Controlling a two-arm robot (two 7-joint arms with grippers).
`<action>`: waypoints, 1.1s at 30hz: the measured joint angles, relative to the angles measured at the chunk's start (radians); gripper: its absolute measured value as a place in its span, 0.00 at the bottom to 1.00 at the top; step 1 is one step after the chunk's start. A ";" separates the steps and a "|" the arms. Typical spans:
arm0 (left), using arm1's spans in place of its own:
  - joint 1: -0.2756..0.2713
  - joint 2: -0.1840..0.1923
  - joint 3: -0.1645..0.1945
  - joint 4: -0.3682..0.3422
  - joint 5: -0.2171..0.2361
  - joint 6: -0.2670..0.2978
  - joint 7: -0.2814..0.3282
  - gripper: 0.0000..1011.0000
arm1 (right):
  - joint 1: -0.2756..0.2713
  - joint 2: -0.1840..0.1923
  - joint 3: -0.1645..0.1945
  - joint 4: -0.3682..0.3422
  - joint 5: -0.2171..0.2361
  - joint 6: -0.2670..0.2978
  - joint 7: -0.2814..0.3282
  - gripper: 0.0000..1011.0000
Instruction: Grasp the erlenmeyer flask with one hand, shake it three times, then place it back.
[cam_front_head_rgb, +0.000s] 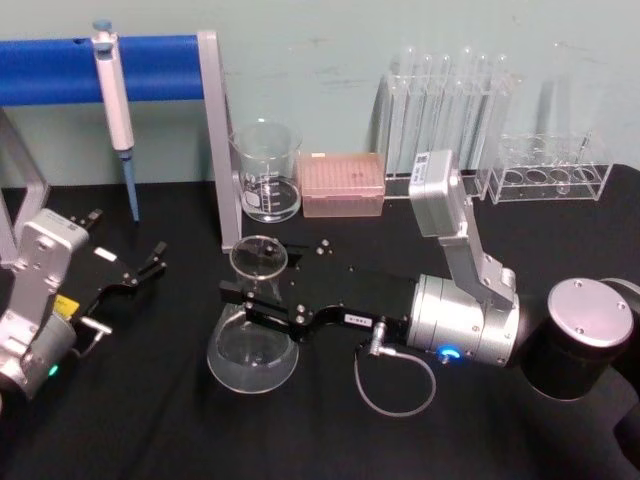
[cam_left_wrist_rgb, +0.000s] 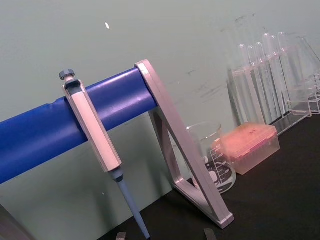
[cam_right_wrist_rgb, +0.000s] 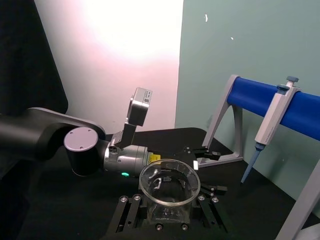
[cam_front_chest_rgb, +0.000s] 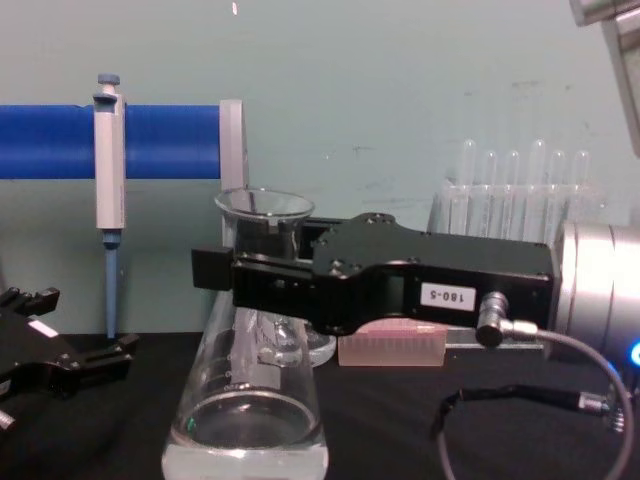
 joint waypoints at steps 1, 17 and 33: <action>0.000 0.000 0.000 0.000 0.000 0.000 0.000 0.99 | 0.001 0.001 -0.001 0.000 0.001 -0.001 0.000 0.44; 0.000 0.000 0.000 0.000 0.000 0.000 0.000 0.99 | -0.012 -0.014 0.060 0.026 -0.020 -0.020 -0.135 0.44; 0.000 0.000 0.000 0.000 0.000 0.000 0.000 0.99 | -0.064 -0.039 0.179 0.036 -0.097 -0.034 -0.310 0.44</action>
